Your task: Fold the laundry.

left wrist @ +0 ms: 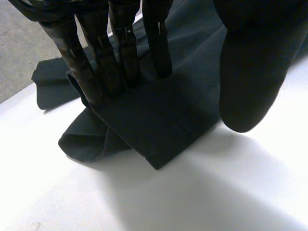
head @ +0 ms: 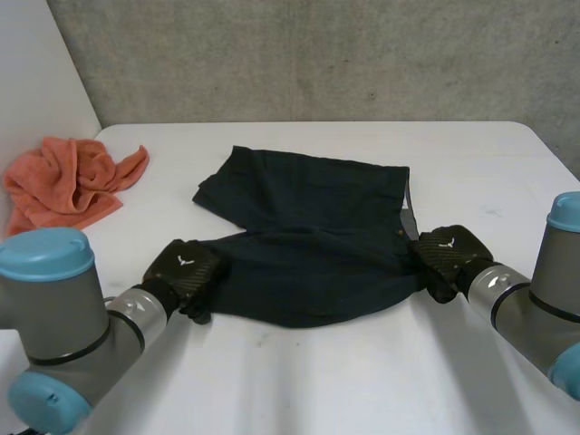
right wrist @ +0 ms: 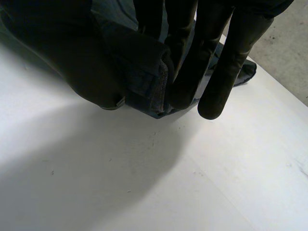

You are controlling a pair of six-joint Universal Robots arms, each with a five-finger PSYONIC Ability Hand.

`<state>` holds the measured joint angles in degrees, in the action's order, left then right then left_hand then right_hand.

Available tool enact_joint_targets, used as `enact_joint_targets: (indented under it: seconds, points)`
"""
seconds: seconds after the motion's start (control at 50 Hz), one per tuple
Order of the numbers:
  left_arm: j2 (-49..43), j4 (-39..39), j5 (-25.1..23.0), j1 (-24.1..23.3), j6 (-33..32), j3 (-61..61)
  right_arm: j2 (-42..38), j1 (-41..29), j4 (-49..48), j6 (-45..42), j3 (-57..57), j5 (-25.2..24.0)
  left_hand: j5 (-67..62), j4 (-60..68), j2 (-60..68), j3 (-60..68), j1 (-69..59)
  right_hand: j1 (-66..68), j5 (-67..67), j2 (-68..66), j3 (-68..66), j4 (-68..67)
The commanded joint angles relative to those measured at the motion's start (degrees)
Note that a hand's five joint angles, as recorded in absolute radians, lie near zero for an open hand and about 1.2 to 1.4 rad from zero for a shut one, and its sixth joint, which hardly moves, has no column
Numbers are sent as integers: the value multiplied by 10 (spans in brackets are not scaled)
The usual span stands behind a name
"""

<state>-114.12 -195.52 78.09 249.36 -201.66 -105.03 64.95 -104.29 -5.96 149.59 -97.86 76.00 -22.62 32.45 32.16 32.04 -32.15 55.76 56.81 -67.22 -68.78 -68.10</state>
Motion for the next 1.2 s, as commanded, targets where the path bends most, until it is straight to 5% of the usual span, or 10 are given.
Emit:
enact_joint_targets:
  seconds: [0.02, 0.1, 0.2, 0.42, 0.66, 0.82, 0.96, 1.2]
  points:
    - [-39, -8, 2, 0, -25, 33, 0, 0, 1, 0, -2, 0, -84, 85, 88, 90, -88, 242, 132, -128, -112, -119]
    - [-60, -8, 3, 0, -39, 51, 0, 0, 0, -1, -4, 0, -188, 189, 192, 194, -192, 242, 132, -128, -112, -119]
    - [-65, -9, 2, -2, -43, 64, 0, 1, 0, -1, -3, 0, -473, 475, 477, 479, -478, 242, 132, -128, -112, -119]
    - [-45, 1, 6, -5, -45, 77, 30, -1, 12, -6, 22, 8, -474, 476, 478, 480, -479, 242, 132, -128, -112, -119]
    - [224, 127, 8, -9, -37, 118, 170, -4, 156, -3, 171, 3, -474, 476, 478, 480, -479, 242, 132, -128, -112, -119]
    - [288, 202, 8, -3, -14, 203, 178, 0, 220, -4, 300, 5, -474, 476, 478, 480, -479, 242, 132, -128, -112, -119]
    - [263, 241, 7, -1, 14, 258, 149, -4, 299, -8, 371, 2, -474, 476, 478, 480, -479, 242, 132, -128, -112, -119]
    - [28, 244, 11, 1, 11, 313, 12, -44, 306, -8, 380, 11, -474, 476, 478, 480, -479, 242, 132, -128, -112, -119]
